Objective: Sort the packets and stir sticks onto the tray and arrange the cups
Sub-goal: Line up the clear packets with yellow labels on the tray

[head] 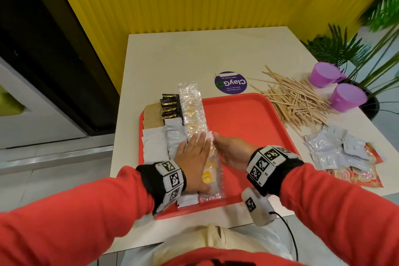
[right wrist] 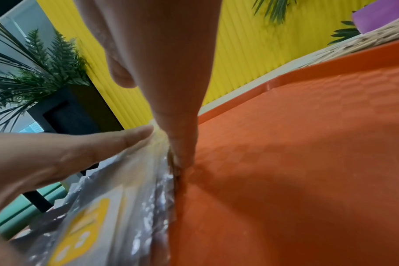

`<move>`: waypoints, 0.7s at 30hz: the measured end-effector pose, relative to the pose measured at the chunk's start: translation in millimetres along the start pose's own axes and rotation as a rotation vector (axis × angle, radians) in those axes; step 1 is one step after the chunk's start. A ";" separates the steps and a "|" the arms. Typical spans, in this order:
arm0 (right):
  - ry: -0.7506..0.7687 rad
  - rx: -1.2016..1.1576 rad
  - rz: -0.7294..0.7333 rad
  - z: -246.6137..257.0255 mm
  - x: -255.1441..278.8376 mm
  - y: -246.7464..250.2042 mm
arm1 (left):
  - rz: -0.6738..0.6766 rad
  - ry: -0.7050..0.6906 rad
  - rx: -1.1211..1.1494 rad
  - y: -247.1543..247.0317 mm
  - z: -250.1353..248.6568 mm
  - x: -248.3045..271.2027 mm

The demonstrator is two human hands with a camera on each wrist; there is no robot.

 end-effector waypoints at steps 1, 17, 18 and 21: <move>0.007 0.001 0.016 0.1 2.1 -2.1 | -0.003 0.003 0.010 -2.4 -1.4 0.6; -0.021 -0.020 0.036 7.8 21.8 -6.9 | -0.046 0.098 0.220 9.1 8.0 -4.0; -0.031 -0.024 0.026 6.3 21.9 -2.5 | -0.094 0.127 0.331 17.2 13.4 -3.4; -0.033 -0.052 0.014 -1.0 20.3 8.7 | -0.258 0.222 0.955 36.3 41.4 7.9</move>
Point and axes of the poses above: each hand's wrist, its own x-axis away from the middle knuckle, its own y-axis out of the back of the hand, z = x × y, the point moved 9 cm from there along -x, towards the middle knuckle
